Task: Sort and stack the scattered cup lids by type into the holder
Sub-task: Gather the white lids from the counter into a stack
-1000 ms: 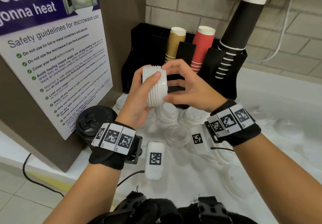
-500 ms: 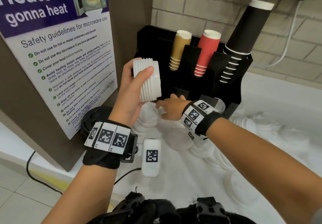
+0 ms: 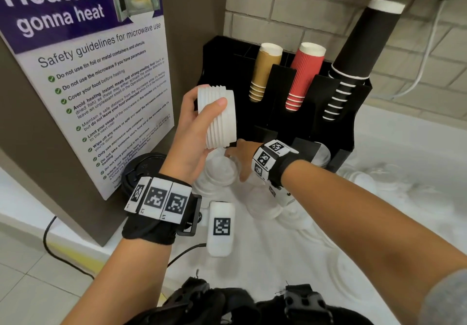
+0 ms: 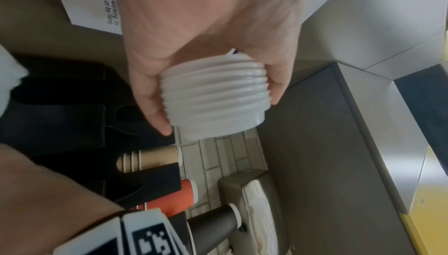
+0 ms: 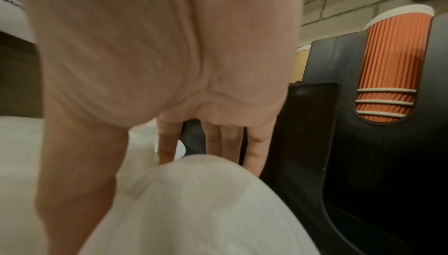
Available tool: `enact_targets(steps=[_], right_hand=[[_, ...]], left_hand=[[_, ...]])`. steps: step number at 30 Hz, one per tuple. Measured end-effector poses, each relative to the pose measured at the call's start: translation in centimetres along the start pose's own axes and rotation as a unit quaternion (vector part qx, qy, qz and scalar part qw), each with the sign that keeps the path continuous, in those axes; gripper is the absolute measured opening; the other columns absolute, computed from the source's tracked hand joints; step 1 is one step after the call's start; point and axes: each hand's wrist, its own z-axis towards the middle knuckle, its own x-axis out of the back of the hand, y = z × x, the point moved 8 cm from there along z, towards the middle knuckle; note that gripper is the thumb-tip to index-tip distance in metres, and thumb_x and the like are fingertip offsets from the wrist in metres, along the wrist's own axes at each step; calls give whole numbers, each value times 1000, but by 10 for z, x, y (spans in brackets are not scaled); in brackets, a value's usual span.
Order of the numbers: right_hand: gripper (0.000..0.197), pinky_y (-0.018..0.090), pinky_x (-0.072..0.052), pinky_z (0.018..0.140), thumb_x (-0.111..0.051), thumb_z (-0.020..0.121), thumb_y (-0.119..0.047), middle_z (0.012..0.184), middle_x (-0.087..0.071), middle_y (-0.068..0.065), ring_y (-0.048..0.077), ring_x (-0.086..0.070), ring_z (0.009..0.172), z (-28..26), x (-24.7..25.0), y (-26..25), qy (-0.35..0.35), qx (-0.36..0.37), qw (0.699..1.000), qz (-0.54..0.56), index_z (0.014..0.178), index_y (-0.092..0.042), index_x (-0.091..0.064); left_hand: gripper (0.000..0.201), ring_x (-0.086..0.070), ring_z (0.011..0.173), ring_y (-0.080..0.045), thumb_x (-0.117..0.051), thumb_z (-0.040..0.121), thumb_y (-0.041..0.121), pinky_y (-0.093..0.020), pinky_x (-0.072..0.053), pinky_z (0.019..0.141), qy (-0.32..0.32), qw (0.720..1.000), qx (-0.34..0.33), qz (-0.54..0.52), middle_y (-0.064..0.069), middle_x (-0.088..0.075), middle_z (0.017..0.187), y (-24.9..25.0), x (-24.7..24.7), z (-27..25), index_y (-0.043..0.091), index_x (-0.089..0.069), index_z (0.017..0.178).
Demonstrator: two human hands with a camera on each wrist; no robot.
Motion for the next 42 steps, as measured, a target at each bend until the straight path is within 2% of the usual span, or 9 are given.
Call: enact_targets(steps=[3, 6, 10, 14, 20, 24, 28, 37, 42], right_hand=[[86, 34, -44, 68, -81, 65, -33, 105, -39, 2, 29, -55, 105, 3, -2, -4, 8, 12, 1000, -3, 136, -32, -34], [85, 44, -40, 77, -82, 62, -36, 107, -38, 0, 30, -54, 103, 0, 3, 0, 35, 2, 999, 23, 133, -36, -35], [90, 43, -50, 86, -85, 61, -36, 119, -45, 6, 28, -53, 107, -19, 30, 7, 177, 25, 978, 107, 137, -24, -38], [91, 35, -46, 88, -86, 62, -29, 126, -42, 6, 25, -47, 113, -50, 56, 19, 288, 31, 939, 186, 138, -20, -36], [70, 35, -47, 96, -79, 73, -23, 125, -48, 6, 20, -50, 112, -99, 69, 38, 363, 72, 842, 394, 133, -24, -44], [50, 35, -56, 81, -64, 86, -32, 115, -60, -7, 17, -66, 95, -131, 59, 43, 350, 81, 735, 574, 130, -45, -45], [41, 33, -55, 79, -51, 88, -41, 105, -66, -7, 15, -67, 94, -155, 45, 27, 341, 111, 681, 638, 127, -52, -46], [53, 24, -53, 75, -56, 84, -12, 126, -57, 1, 11, -66, 98, -174, 44, 11, 344, 156, 659, 650, 133, -32, -49], [53, 45, -56, 86, -61, 82, -10, 127, -55, 0, 24, -62, 107, -177, 41, 9, 351, 148, 668, 640, 130, -29, -49]], left_hand=[[46, -67, 87, -2, -66, 75, 37, -30, -55, 66, -2, 1000, 0, 2, 18, -68, 94, 1, 0, -1, 34, -51, 119], [46, -67, 86, -2, -65, 76, 35, -30, -54, 66, -1, 1000, -3, -1, 17, -68, 94, 3, 0, -2, 33, -51, 119], [48, -67, 86, -3, -64, 76, 34, -28, -54, 64, 17, 1000, -14, -6, 9, -64, 105, 12, 4, -4, 30, -49, 121], [50, -64, 90, -5, -63, 76, 35, -25, -53, 64, 31, 999, -32, -6, 7, -61, 112, 21, 10, -6, 28, -47, 123], [50, -65, 92, -5, -63, 75, 36, -27, -54, 64, 30, 999, -18, -8, 6, -61, 113, 16, 10, -7, 29, -48, 123], [54, -64, 95, -8, -64, 75, 38, -32, -55, 69, 3, 999, 32, -4, 6, -63, 110, -7, -2, -11, 29, -50, 126], [56, -62, 102, -14, -64, 74, 41, -37, -54, 74, -6, 998, 61, 9, 4, -62, 114, -25, -11, -15, 30, -49, 128], [58, -64, 101, -14, -64, 74, 41, -30, -56, 67, -45, 995, 85, 34, 3, -62, 115, -39, -23, -19, 31, -49, 129], [56, -64, 96, -11, -64, 75, 40, -28, -55, 65, -41, 996, 74, 30, 5, -63, 112, -40, -24, -21, 32, -49, 128]])
